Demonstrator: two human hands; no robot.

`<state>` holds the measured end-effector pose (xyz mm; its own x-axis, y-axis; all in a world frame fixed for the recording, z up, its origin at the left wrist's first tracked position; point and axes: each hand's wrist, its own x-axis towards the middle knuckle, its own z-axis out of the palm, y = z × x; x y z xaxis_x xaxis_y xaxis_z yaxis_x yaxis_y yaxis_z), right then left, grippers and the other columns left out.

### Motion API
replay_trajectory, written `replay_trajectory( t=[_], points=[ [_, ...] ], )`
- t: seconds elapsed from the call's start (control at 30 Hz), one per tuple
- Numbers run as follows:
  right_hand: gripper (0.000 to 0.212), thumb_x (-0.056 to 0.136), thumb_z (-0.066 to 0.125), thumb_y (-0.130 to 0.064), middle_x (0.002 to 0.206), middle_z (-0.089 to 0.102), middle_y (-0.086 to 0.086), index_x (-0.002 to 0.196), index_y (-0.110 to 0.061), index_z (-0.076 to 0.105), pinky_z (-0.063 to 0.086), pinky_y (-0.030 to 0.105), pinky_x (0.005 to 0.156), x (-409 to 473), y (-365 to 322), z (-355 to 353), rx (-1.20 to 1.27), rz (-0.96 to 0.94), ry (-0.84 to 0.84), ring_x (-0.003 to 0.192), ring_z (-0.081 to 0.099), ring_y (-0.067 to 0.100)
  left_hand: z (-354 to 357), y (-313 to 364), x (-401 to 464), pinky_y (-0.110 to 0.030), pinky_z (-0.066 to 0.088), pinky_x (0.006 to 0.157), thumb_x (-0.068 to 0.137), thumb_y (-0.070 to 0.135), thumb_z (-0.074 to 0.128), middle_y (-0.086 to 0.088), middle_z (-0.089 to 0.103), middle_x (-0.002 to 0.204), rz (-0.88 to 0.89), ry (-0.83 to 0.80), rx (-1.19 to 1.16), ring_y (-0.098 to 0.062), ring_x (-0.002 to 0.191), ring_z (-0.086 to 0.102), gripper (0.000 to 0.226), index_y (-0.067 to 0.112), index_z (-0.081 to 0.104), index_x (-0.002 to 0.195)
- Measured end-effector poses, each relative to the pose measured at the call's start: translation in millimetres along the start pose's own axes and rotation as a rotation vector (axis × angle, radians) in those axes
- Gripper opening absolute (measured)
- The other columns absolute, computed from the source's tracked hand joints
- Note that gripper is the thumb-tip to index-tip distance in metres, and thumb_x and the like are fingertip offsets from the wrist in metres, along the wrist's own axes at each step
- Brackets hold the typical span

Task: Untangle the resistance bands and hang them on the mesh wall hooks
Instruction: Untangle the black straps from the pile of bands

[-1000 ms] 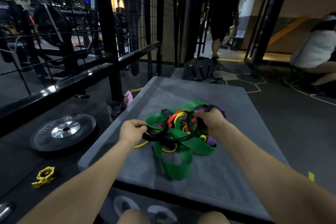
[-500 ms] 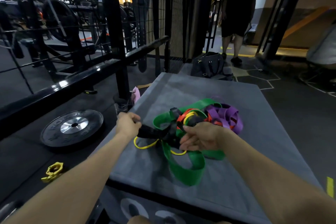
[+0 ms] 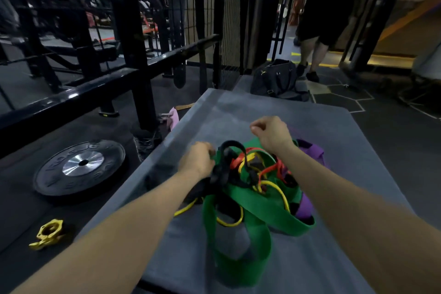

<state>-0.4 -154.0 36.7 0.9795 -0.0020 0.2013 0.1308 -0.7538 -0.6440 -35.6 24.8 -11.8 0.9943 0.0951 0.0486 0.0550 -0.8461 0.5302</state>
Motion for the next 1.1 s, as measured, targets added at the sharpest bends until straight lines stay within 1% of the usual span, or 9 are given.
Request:
replay_trajectory(
  t=[0.17,0.37,0.43,0.53,0.6,0.7,0.87,0.93,1.1],
  points=[
    [0.020,0.090,0.057,-0.014,0.107,0.069,0.016,0.099,-0.003,0.070,0.049,0.039,0.091,27,12,34,-0.116,-0.025,-0.122,0.105,0.061,0.033,20,-4,24,-0.036,0.050,0.086,0.083,0.011,0.054,-0.012,0.066,0.111,-0.039,-0.114,0.103,-0.034,0.106,0.061,0.022,0.018,0.067,0.100],
    [0.023,0.085,0.065,-0.028,0.101,0.070,0.019,0.092,-0.007,0.070,0.049,0.034,0.083,48,14,81,-0.118,-0.008,-0.244,0.098,0.063,0.033,28,-14,27,-0.037,0.047,0.080,0.085,0.004,0.046,-0.019,0.065,0.107,0.006,-0.285,0.247,-0.036,0.103,0.060,0.014,0.012,0.056,0.080],
    [0.031,0.085,0.064,-0.036,0.087,0.067,0.017,0.082,-0.006,0.066,0.044,0.031,0.072,48,12,89,-0.151,0.001,-0.290,0.087,0.062,0.029,25,-13,26,-0.038,0.047,0.082,0.085,0.006,0.048,-0.021,0.064,0.107,-0.001,-0.331,0.247,-0.037,0.103,0.060,0.011,0.006,0.057,0.079],
    [0.044,0.086,0.059,-0.042,0.053,0.051,0.006,0.060,-0.007,0.053,0.033,0.028,0.055,41,6,85,-0.218,0.007,-0.392,0.065,0.049,0.026,20,-7,23,-0.037,0.046,0.082,0.088,0.008,0.049,-0.022,0.063,0.110,-0.026,-0.408,0.235,-0.036,0.105,0.059,0.019,-0.003,0.060,0.099],
    [0.048,0.086,0.057,-0.044,0.047,0.044,0.003,0.055,-0.008,0.049,0.032,0.031,0.050,36,2,75,-0.146,0.063,-0.438,0.060,0.045,0.026,17,-6,21,-0.032,0.042,0.076,0.089,0.009,0.048,-0.021,0.062,0.105,-0.015,-0.456,0.212,-0.034,0.105,0.059,0.022,-0.004,0.060,0.102],
    [0.046,0.090,0.048,-0.048,0.062,0.050,0.004,0.067,-0.009,0.053,0.036,0.029,0.058,31,-1,61,0.120,0.210,-0.468,0.058,0.048,0.020,11,-5,15,-0.027,0.038,0.073,0.091,0.006,0.046,-0.018,0.059,0.099,0.003,-0.508,0.191,-0.029,0.100,0.058,0.018,0.001,0.061,0.098],
    [0.044,0.097,0.041,-0.036,0.063,0.049,0.007,0.063,-0.012,0.055,0.032,0.026,0.055,25,-4,37,0.401,0.298,-0.366,0.056,0.043,0.017,-19,3,-5,-0.020,0.026,0.052,0.098,0.012,0.038,-0.012,0.052,0.086,-0.015,-0.385,0.041,-0.023,0.078,0.051,0.028,-0.006,0.059,0.092],
    [0.039,0.097,0.044,-0.028,0.061,0.047,0.007,0.065,-0.008,0.054,0.030,0.027,0.052,15,-6,25,0.443,0.269,-0.346,0.053,0.040,0.016,-34,5,-10,-0.023,0.024,0.044,0.097,0.009,0.036,-0.009,0.042,0.067,-0.006,-0.325,-0.037,-0.013,0.056,0.045,0.034,0.001,0.049,0.067],
    [0.031,0.082,0.071,-0.027,0.061,0.054,0.005,0.071,0.001,0.062,0.039,0.023,0.054,-5,-19,-1,0.357,0.083,-0.288,0.057,0.052,0.013,-64,24,-20,-0.029,0.028,0.056,0.087,0.035,0.056,-0.003,0.038,0.055,0.007,-0.137,-0.275,-0.018,0.054,0.039,0.039,0.014,0.041,0.058]
  ],
)
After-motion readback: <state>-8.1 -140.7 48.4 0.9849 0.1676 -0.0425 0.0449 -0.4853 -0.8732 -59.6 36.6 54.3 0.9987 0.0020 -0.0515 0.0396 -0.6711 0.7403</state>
